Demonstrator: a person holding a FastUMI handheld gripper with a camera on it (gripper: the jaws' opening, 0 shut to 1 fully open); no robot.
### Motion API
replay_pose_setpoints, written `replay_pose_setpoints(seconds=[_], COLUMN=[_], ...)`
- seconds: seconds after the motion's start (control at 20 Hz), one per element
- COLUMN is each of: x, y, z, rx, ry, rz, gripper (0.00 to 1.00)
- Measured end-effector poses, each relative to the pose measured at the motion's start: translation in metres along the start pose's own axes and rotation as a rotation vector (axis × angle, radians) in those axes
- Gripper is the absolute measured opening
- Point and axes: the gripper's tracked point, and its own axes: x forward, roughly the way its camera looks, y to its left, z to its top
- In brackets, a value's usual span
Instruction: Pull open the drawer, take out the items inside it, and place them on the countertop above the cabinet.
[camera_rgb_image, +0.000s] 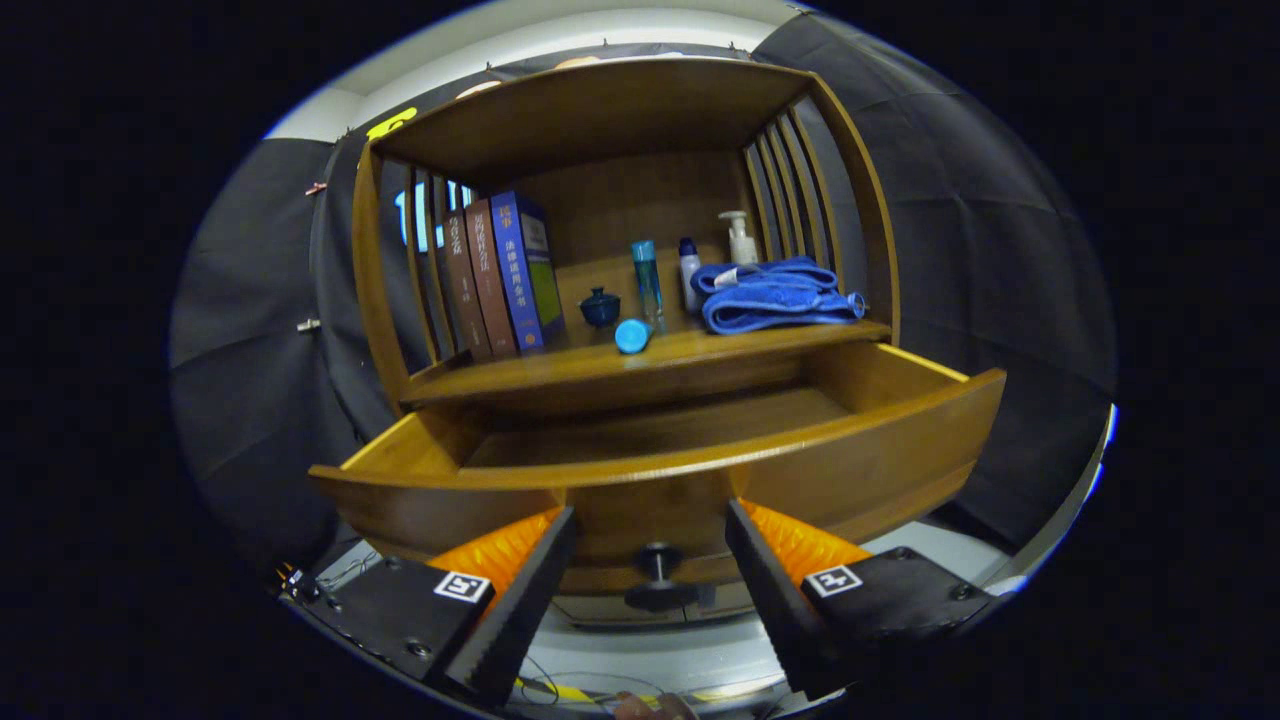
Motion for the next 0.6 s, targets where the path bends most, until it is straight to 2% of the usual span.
replay_pose_setpoints(seconds=[0.6], x=[0.087], y=[0.003], z=[0.024], rx=[-0.01], ry=[-0.022], rz=[0.01], gripper=[0.99])
